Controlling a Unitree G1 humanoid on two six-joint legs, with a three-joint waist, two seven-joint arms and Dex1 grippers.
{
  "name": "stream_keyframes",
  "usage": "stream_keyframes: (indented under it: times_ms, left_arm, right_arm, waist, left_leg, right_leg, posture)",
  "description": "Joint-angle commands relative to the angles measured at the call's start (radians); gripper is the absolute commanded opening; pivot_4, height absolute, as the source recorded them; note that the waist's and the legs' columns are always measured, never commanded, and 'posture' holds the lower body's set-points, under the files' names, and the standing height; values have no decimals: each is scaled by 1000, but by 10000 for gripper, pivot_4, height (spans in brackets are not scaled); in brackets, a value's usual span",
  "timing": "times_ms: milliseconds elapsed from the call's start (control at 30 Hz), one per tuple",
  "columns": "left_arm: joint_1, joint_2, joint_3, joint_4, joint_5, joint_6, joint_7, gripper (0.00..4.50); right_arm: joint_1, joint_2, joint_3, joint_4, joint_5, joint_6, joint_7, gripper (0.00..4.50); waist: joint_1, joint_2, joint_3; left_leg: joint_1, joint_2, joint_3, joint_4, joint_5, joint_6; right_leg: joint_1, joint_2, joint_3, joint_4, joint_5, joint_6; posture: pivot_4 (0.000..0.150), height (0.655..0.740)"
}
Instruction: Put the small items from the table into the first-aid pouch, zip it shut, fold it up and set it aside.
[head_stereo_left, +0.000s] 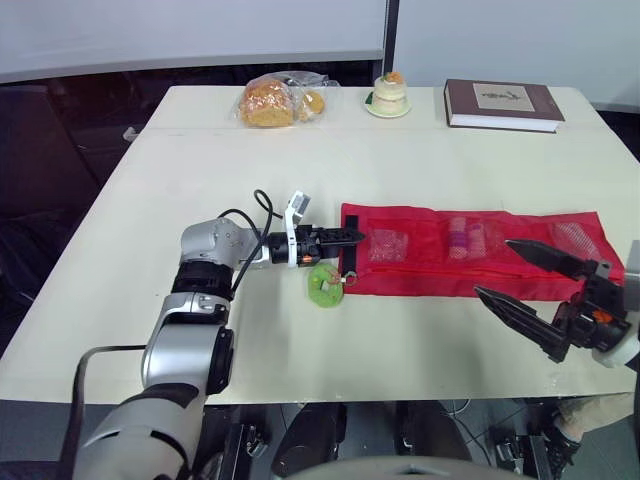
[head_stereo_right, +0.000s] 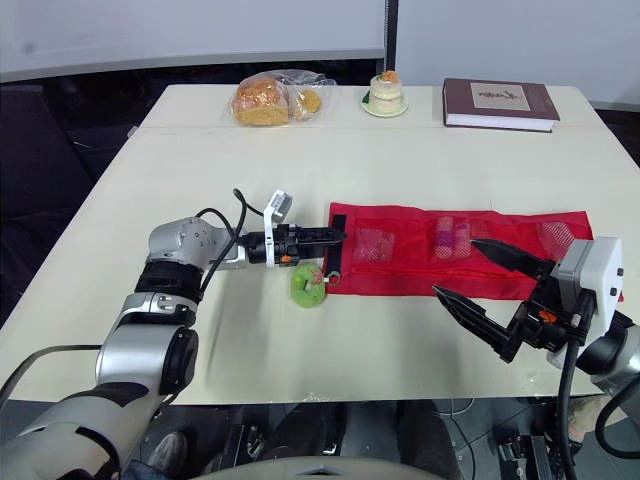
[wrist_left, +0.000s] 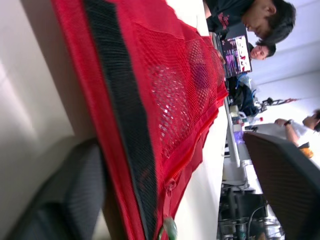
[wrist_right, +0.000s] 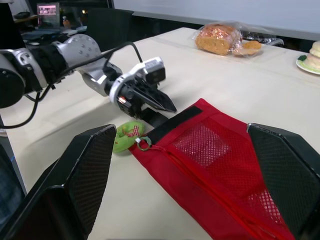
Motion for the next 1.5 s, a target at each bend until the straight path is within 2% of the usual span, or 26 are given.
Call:
stream_keyframes:
  times_ms: [33, 67, 100, 167, 200, 233, 267, 300, 333, 567, 700, 867, 1000, 1267, 1500]
  left_arm:
    - [-27, 1, 18, 27, -12, 31, -30, 28090]
    - [-27, 5, 12, 29, -8, 30, -38, 27061]
    - [-26, 9, 10, 35, -2, 25, -41, 21051]
    - [-26, 14, 8, 47, 7, 18, -47, 16774]
    - [-26, 17, 8, 50, 10, 16, -51, 11714]
    - [-27, 19, 7, 52, 12, 16, -54, 11108]
    - [-29, 20, 7, 55, 16, 14, -58, 8080]
    - [-31, 20, 6, 58, 19, 13, -61, 2621]
    - [-32, 21, 2, 59, 24, 11, -66, 281]
    - [-48, 17, 3, 71, 43, 6, -77, 281]
    - [-50, 4, 18, 78, 48, 0, -65, 281]
    - [-57, -21, 49, 82, 42, 10, -30, 281]
    - [-69, -53, 72, 82, 46, 7, 20, 281]
    - [-100, -146, 200, 160, 59, -66, 241, 281]
    - [-95, -195, 275, 162, 44, -73, 331, 281]
  right_arm:
    - [-11, -9, -4, -35, 13, -21, -1, 45000]
    - [-12, -10, -5, -36, 17, -22, 1, 45000]
    - [-10, -12, -4, -38, 21, -23, 8, 45000]
    - [-5, -19, -2, -43, 34, -23, 30, 45000]
    - [-3, -27, -2, -47, 43, -23, 50, 45000]
    - [-2, -36, -3, -50, 52, -24, 73, 45000]
    - [-3, -46, -4, -51, 59, -24, 92, 45000]
    - [-1, -64, -6, -50, 66, -18, 118, 45000]
    - [-2, -83, -9, -45, 68, -15, 146, 45000]
    - [-81, -151, 34, 42, 31, -18, 228, 45000]
    - [-242, -97, 299, 95, -171, -28, 153, 45000]
    - [-537, 55, 688, 215, -429, -11, 115, 45000]
    - [-705, 173, 870, 355, -550, -42, 167, 45000]
    - [-815, 283, 1071, 634, -773, -170, 291, 45000]
    - [-859, 371, 1125, 755, -894, -150, 275, 45000]
  waist:
    - [-4, 0, 0]
    - [-6, 0, 0]
    - [-7, 0, 0]
    - [-7, 0, 0]
    - [-7, 0, 0]
    - [-7, 0, 0]
    - [-7, 0, 0]
    - [-7, -1, 0]
    - [-6, 0, 0]
    - [-7, -2, 1]
    - [-8, -2, 1]
    - [-8, -1, 1]
    - [-3, -2, 0]
    - [-2, -1, 0]
    - [-6, 0, -1]
  left_leg:
    - [0, 0, 0, 0, 0, 0]
    - [0, 0, 0, 0, 0, 0]
    - [0, 0, 0, 0, 0, 0]
    - [0, 1, 0, 0, 0, 0]
    - [0, 1, 0, 0, 0, 0]
    - [0, 1, 0, 0, 0, 0]
    - [0, 1, 0, 0, 0, 0]
    - [0, 1, 0, 0, 0, 0]
    - [0, 1, 0, 0, 0, 0]
    - [0, 1, 0, 0, 0, 0]
    - [0, 1, 0, 0, 0, 0]
    - [-1, 0, 0, 0, 1, -1]
    - [-1, -1, -2, 1, 1, -1]
    - [-1, -3, -4, 2, 1, -2]
    - [-1, -3, -5, 2, 2, -3]
  right_leg:
    - [0, 0, 0, 0, 0, 0]
    - [0, 0, 0, 0, 0, 0]
    - [0, 0, 0, 0, 0, 0]
    - [-1, 1, 0, 0, 0, 0]
    - [-1, 0, 0, 0, 0, 0]
    - [-1, 0, 0, 0, 0, 0]
    - [-1, 0, 0, 0, 0, 0]
    - [-1, 0, 0, 0, 0, 0]
    - [-1, 0, 0, 0, 0, 0]
    - [0, 0, 0, 0, 0, 0]
    - [-2, 0, 0, 0, 0, 0]
    - [-2, 0, 0, 1, 0, 0]
    - [-2, 0, -1, 1, 0, 0]
    - [-2, -1, -3, 2, 0, 0]
    - [-2, -2, -3, 3, 0, 0]
  posture:
    - [1500, 7289]
    - [1500, 7289]
    - [1500, 7289]
    - [1500, 7289]
    - [1500, 7289]
    - [1500, 7289]
    - [1500, 7289]
    - [1500, 7289]
    - [1500, 7289]
    - [1500, 7289]
    - [1500, 7289]
    - [1500, 7289]
    - [1500, 7289]
    - [1500, 7289]
    - [1500, 7289]
